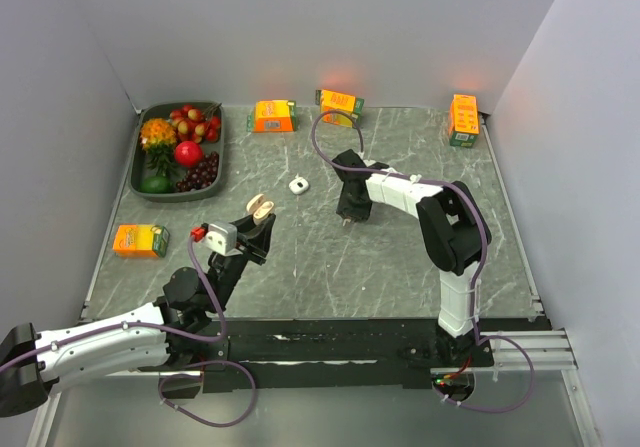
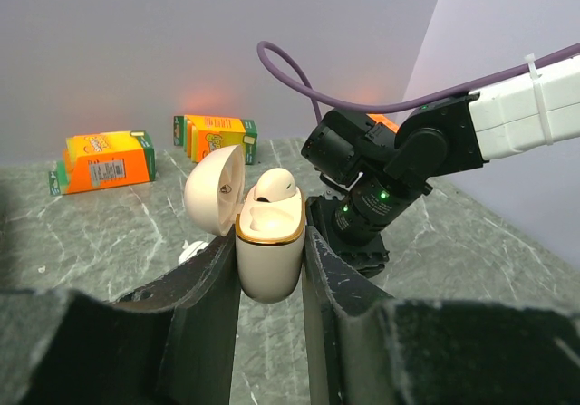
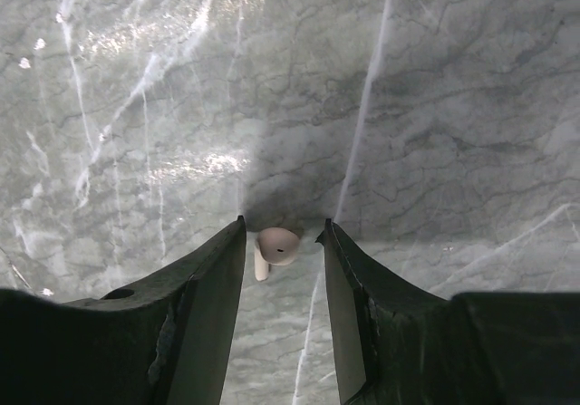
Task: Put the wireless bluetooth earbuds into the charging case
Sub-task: Pick up the earbud from the center of the board.
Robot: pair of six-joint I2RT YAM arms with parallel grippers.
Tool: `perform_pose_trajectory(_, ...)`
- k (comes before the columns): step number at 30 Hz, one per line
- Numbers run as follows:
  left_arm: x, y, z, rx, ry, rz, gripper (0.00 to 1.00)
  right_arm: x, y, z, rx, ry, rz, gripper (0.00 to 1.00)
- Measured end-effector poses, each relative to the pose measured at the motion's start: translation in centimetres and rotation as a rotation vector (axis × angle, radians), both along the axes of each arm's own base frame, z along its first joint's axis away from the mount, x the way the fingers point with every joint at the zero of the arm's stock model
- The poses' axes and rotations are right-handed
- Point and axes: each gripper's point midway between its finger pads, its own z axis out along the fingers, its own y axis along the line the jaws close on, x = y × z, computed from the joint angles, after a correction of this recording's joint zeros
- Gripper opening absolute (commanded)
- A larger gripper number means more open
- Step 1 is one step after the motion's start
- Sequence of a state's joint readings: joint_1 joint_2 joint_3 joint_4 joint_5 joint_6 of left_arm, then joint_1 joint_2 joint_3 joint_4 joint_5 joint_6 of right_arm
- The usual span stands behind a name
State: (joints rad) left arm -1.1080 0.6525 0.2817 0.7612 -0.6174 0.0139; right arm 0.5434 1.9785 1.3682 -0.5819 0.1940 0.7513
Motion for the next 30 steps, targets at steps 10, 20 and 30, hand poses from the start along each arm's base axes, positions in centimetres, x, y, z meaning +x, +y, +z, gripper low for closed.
perform_pose_trajectory(10, 0.0, -0.1, -0.1, 0.005, 0.001, -0.003, 0.01, -0.8, -0.4, -0.1, -0.017, 0.016, 0.003, 0.42)
perform_pose_trajectory(20, -0.1, -0.2, 0.0, -0.013, 0.008, -0.012, 0.01, -1.1, -0.8, -0.2, -0.035, 0.026, 0.004, 0.26)
perform_pose_trajectory(30, -0.1, -0.3, -0.1, -0.018, 0.012, -0.019, 0.01, -1.6, -1.1, 0.1, -0.040, 0.027, 0.012, 0.00)
